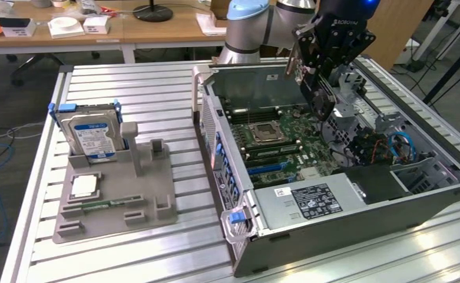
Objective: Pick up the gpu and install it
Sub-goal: 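Insert the gpu into the slot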
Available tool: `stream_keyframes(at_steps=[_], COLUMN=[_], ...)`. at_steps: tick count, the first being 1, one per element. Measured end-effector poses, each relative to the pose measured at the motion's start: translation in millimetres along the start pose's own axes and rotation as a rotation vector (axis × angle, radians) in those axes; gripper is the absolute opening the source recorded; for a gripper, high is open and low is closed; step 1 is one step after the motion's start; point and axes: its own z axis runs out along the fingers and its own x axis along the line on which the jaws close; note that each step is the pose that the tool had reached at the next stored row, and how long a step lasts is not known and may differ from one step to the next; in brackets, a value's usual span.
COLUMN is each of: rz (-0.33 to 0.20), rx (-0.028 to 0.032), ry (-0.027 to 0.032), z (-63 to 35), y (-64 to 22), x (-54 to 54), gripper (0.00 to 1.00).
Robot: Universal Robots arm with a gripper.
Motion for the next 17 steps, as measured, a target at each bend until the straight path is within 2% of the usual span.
stream_keyframes(at_steps=[17], rz=[-0.049], rx=[-0.0012], ry=[0.0021], z=[0.0], y=[0.0], x=[0.0], gripper=[0.26])
